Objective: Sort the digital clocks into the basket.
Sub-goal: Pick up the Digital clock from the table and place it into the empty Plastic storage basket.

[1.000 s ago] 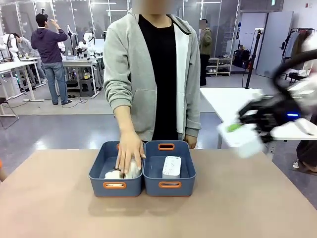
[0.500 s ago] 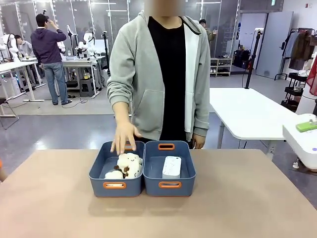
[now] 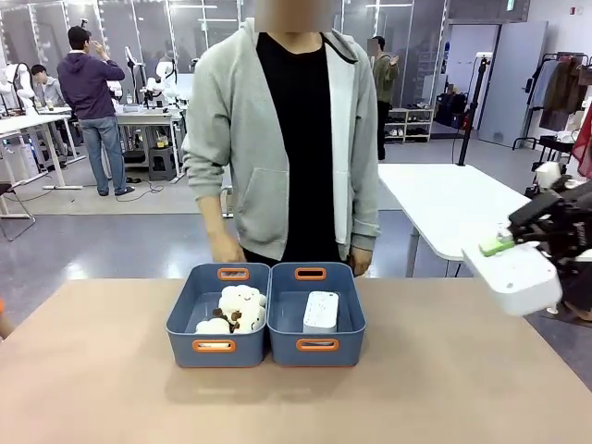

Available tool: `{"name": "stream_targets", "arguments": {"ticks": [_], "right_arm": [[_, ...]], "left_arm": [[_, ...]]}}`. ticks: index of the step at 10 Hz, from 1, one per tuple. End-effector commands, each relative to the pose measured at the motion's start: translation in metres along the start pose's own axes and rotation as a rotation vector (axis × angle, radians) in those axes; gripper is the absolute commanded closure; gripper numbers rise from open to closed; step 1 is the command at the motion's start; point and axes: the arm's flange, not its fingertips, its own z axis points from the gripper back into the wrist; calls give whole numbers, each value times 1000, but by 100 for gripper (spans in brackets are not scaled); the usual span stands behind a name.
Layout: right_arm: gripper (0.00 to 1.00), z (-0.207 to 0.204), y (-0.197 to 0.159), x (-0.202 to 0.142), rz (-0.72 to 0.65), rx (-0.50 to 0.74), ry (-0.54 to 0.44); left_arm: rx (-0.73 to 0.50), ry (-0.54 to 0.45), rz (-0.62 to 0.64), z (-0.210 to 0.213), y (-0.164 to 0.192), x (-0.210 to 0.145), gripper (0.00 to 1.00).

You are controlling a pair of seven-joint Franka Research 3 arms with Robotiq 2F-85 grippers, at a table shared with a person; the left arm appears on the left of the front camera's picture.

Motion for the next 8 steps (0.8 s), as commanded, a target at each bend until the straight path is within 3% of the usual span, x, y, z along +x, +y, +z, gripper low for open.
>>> {"name": "stream_targets", "arguments": {"ticks": [1, 2, 4, 8], "right_arm": [[100, -31, 24, 33, -21, -44, 37], [100, -68, 40, 55, 0, -109, 78], [100, -139, 56, 93, 2, -232, 71], [100, -264, 53, 165, -89, -352, 25]], "left_arm": [[-26, -21, -9, -1, -1, 1, 0], [-26, -21, -9, -1, -1, 1, 0], [-26, -21, -9, -1, -1, 1, 0], [-26, -21, -9, -1, -1, 1, 0]]}}
